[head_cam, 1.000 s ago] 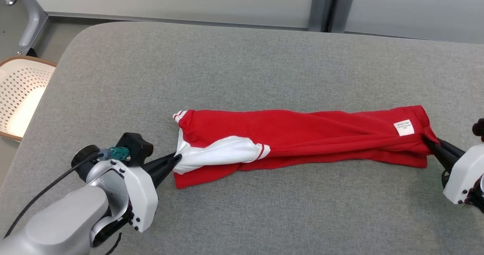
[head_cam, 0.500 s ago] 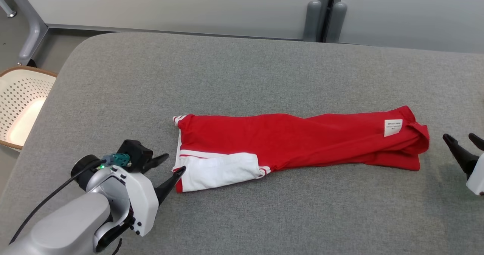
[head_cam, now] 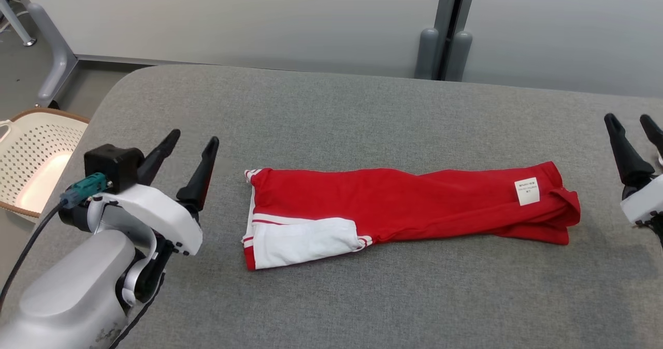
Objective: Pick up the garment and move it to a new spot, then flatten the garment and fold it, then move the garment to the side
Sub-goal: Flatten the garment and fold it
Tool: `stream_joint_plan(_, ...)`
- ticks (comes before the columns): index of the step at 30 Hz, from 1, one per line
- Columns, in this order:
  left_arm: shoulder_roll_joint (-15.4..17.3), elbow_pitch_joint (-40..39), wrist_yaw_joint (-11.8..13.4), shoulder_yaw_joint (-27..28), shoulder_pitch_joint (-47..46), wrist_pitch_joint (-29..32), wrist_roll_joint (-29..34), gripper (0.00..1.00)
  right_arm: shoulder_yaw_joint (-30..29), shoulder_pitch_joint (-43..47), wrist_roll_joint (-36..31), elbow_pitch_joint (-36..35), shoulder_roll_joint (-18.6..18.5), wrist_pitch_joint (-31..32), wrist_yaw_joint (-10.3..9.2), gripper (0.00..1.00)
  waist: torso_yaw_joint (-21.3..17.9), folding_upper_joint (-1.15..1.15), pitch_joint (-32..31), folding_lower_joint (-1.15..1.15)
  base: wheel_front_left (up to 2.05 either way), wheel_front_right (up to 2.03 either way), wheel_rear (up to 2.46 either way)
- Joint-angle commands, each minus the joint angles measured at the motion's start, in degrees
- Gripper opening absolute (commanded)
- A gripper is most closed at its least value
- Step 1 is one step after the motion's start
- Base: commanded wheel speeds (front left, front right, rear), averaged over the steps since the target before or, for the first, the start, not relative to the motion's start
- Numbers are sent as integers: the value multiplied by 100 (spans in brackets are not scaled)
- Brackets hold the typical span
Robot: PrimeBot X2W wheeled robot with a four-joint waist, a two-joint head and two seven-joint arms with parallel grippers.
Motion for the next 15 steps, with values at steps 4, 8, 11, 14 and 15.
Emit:
stream_joint_plan(4, -342, -453, 235, 1427, 363, -91, 311, 100, -808, 232, -558, -348, 298, -169, 0, 100, -14, 0, -33, 0, 0, 0, 0)
stream_joint_plan(8, -1159, -1217, 84, 3387, 1400, -77, 1276, 100, -2055, 933, -1461, -930, 859, -170, 0, 100, -30, 0, -35, 0, 0, 0, 0)
stream_joint_plan(11, -1781, -1444, -237, 4256, 2003, -83, 1983, 100, -2832, 1541, -2213, -1386, 1368, -171, 0, 100, -49, 0, -41, 0, 0, 0, 0)
stream_joint_plan(14, -2245, -1315, -616, 4719, 2504, -83, 2549, 100, -3249, 2100, -2769, -1662, 1852, -172, 0, 100, -68, 0, -40, 0, 0, 0, 0)
stream_joint_plan(15, -2401, -1255, -729, 4829, 2635, -84, 2702, 100, -3351, 2236, -2926, -1724, 1984, -173, 0, 100, -77, 0, -40, 0, 0, 0, 0)
